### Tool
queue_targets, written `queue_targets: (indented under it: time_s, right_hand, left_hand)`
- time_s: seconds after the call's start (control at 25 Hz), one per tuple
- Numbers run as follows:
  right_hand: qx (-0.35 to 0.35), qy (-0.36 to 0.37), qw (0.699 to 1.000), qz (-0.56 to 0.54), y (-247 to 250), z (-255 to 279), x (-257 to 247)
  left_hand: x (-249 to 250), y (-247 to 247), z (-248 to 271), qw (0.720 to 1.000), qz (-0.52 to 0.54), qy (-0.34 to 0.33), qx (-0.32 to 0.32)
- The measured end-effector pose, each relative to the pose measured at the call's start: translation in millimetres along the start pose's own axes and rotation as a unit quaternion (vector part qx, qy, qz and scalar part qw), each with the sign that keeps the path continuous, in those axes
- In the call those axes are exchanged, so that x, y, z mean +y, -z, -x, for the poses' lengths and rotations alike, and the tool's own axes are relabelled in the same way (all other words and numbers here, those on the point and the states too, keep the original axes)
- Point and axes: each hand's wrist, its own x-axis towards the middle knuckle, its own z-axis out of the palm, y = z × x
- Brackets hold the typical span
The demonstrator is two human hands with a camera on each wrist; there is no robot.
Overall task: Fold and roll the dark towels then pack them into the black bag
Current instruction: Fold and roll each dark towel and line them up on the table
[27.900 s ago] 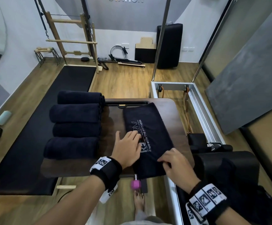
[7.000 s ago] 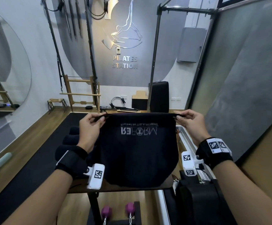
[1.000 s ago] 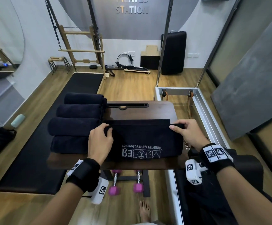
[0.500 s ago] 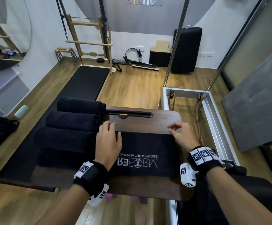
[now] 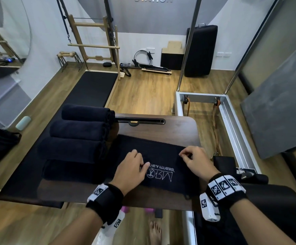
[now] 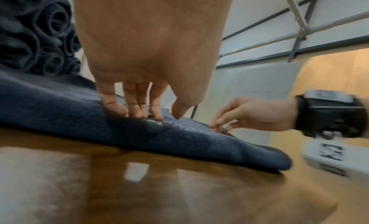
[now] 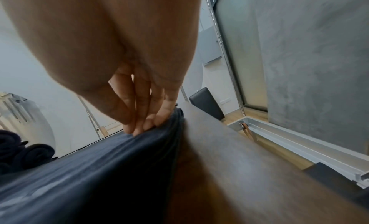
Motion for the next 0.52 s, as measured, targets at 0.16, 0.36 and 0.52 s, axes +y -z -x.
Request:
queue_targets:
  time_s: [0.16, 0.36, 0.52]
  right_hand:
    - [0.014, 0.034, 0.998, 0.059, -12, 57, -6]
    - [-0.083, 0.122, 0.987, 0.063, -54, 123, -34]
    - [-0.063, 0.151, 0.983, 0.081, -71, 150, -30]
  left_hand:
    - [-13, 8, -19, 0.996, -0.068, -0.046, -0.039]
    - [-1, -8, 0, 0.988, -0.099, -0.061, -0.102]
    - [-4, -31, 52, 0.991, -0.073, -0.091, -0.072]
